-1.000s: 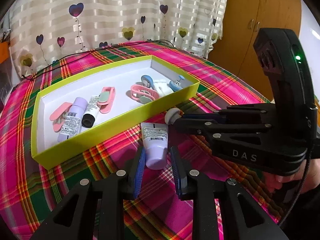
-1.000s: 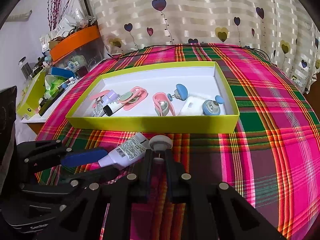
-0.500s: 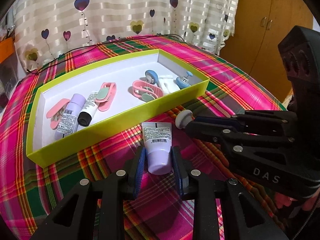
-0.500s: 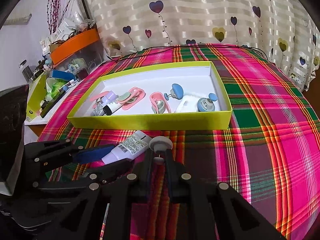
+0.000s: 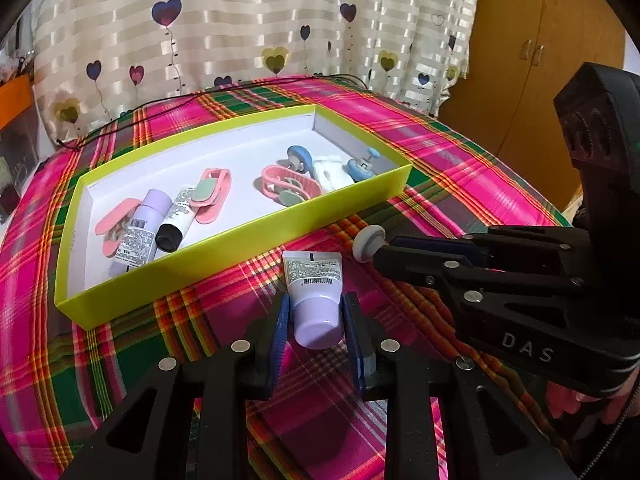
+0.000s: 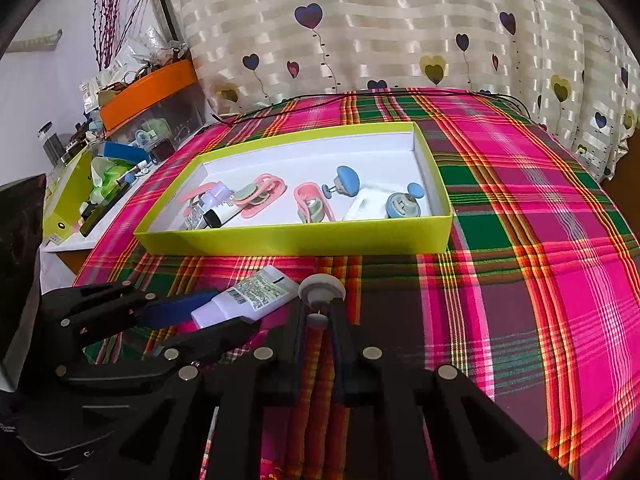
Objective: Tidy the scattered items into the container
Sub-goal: 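Close the left tool on the lavender tube while the right tool holds the white bottle, then carry the lavender tube over the box while the right tool carries the white bottle there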
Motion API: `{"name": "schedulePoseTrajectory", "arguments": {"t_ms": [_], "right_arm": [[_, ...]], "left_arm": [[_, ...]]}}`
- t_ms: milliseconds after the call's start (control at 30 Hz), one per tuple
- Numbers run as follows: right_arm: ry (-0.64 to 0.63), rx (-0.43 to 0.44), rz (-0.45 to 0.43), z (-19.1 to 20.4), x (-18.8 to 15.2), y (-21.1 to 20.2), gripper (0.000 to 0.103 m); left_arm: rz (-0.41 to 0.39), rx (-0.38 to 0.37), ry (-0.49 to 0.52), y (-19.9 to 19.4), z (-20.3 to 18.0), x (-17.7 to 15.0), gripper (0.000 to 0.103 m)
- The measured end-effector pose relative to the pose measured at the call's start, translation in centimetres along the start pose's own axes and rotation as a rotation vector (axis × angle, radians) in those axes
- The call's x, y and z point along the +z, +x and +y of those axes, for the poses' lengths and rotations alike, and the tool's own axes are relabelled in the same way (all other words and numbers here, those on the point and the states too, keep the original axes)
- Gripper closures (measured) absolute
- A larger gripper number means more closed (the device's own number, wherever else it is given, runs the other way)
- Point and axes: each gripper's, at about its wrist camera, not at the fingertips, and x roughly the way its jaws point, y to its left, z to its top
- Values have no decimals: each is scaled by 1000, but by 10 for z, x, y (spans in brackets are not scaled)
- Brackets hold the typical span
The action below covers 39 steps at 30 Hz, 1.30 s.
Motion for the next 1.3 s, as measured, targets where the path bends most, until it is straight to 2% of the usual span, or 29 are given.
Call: {"name": "schedulePoseTrajectory", "arguments": {"t_ms": [1300], "right_arm": [[-20,1,-70,4,-2,-26,91]], "left_arm": [[-113,6,-12,-44,-1,5,76]]}}
